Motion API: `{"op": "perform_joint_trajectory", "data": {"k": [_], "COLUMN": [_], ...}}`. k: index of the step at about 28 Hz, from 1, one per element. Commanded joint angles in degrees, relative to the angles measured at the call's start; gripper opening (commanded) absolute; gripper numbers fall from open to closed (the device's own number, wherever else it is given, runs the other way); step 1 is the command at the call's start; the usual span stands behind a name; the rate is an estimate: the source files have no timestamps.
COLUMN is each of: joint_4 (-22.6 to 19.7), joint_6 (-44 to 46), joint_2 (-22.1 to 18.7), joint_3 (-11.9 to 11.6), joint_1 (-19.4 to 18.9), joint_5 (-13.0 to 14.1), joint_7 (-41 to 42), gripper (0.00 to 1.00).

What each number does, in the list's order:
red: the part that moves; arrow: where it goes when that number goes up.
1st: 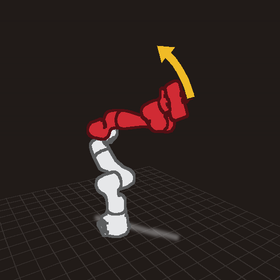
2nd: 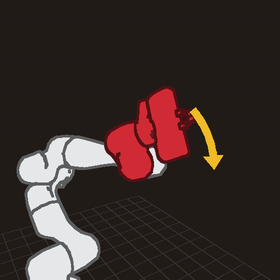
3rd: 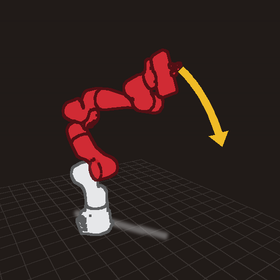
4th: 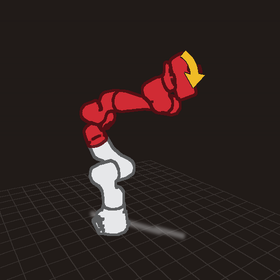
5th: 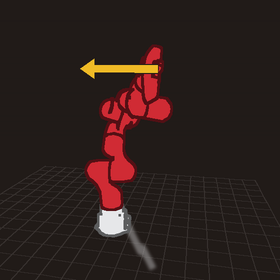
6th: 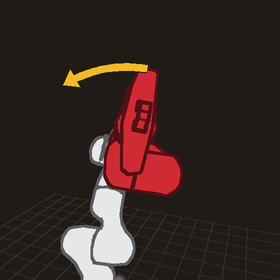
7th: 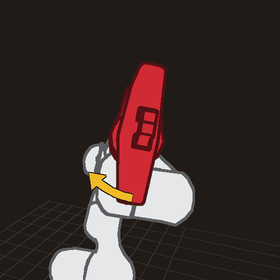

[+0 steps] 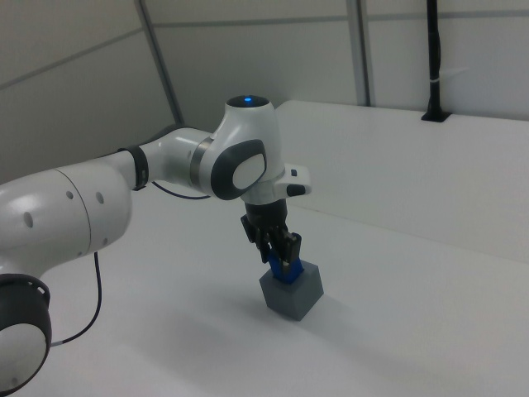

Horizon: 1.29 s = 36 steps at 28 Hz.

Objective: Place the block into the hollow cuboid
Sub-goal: 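Lower the blue block into the grey cube's opening, then open the gripper and raise it away from the block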

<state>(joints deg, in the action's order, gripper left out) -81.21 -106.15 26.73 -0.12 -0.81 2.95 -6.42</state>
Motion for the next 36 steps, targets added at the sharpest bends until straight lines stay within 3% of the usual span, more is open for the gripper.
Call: {"op": "perform_joint_trajectory", "data": {"k": [1, 3, 5, 7, 10, 14, 20, 29, 36], "joint_4": [1.05, 0.97, 0.97, 0.88, 0.79, 0.79, 0.79, -0.88, -0.88], "joint_6": [-0.55, -0.55, -0.46, -0.55, -0.55, -0.46, 0.24, 11.55, 17.73], "joint_2": [0.51, 0.51, 0.6, 0.6, 0.6, 0.6, -1.5, -13.18, -17.67], "joint_3": [-0.14, -0.06, -0.14, -0.05, -0.05, -0.05, -0.05, -0.49, -0.4], "joint_1": [-0.16, -0.16, -0.25, -0.16, -0.25, -0.25, -0.25, -0.07, -0.07], "joint_5": [-1.46, -1.63, -1.81, -1.9, -2.07, -2.16, -2.16, -2.43, -4.98], "joint_7": [1.14, 1.14, 1.14, 1.06, 1.06, 0.53, 0.44, 0.53, 1.06], "gripper": [0.49, 0.6, 0.61, 0.7, 0.72, 1.0, 1.0, 1.0, 1.0]}}
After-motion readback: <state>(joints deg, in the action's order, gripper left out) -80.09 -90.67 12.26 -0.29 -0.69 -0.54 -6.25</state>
